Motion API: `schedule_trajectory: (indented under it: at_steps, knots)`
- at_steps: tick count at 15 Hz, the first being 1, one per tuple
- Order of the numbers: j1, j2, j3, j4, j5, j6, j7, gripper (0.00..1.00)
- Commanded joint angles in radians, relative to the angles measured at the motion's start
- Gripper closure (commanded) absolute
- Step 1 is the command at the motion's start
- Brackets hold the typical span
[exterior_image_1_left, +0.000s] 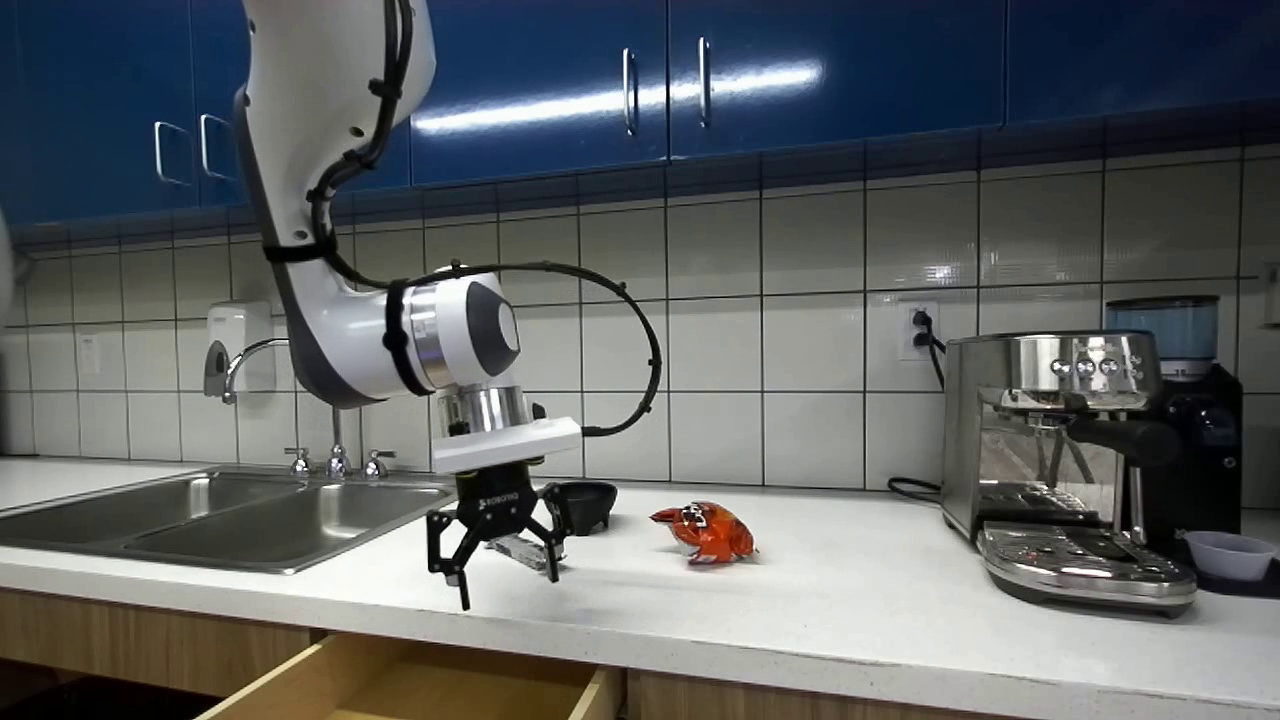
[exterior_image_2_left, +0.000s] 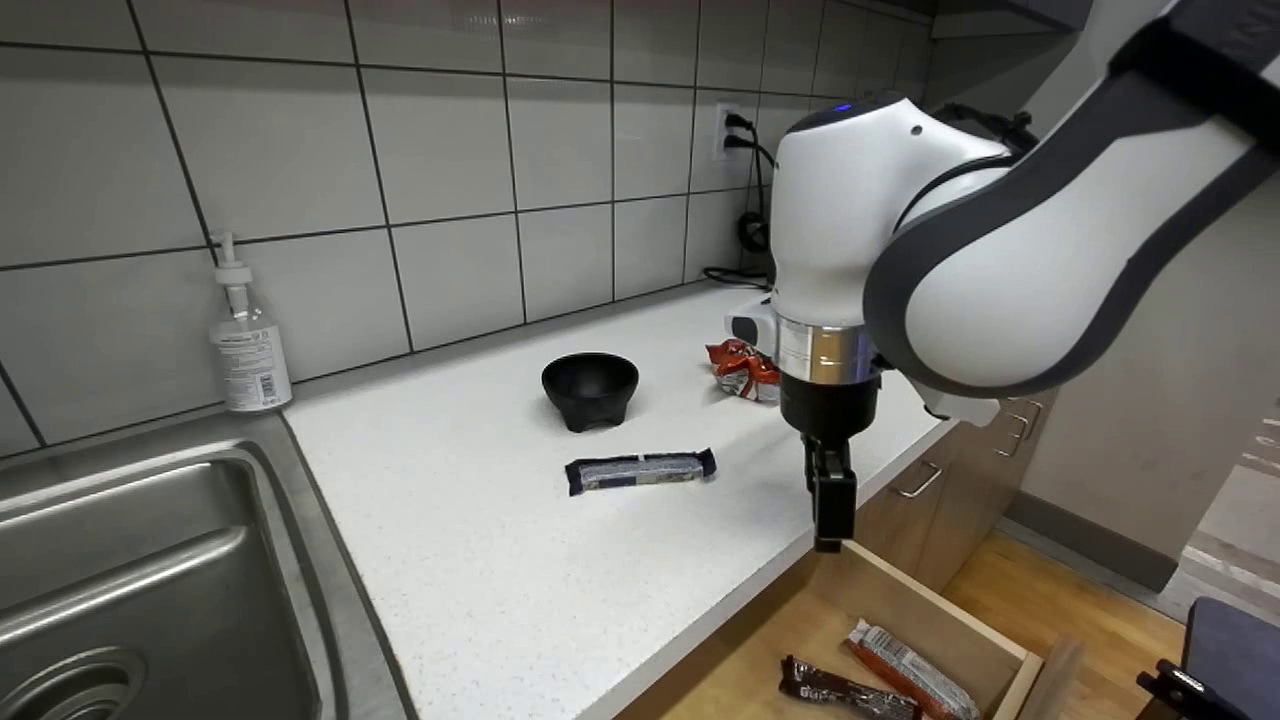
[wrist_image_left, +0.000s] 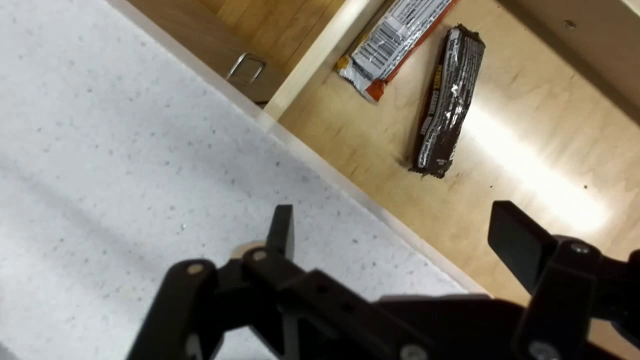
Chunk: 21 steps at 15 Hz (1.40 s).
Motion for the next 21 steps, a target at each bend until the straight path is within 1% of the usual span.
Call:
schedule_trajectory:
  at_steps: [1, 6, 9, 13, 21]
  knots:
    - [-0.003, 0.025, 0.021, 0.085, -0.004, -0.051, -0.043, 0.00]
    - [0.004, 0.060, 0.040, 0.167, -0.011, -0.052, -0.081, 0.00]
    - [0.017, 0.052, 0.063, 0.201, -0.014, -0.069, -0.106, 0.00]
    - [0.021, 0.095, 0.085, 0.278, -0.009, -0.075, -0.171, 0.00]
    - [0.018, 0.142, 0.099, 0.345, 0.009, -0.100, -0.268, 0.00]
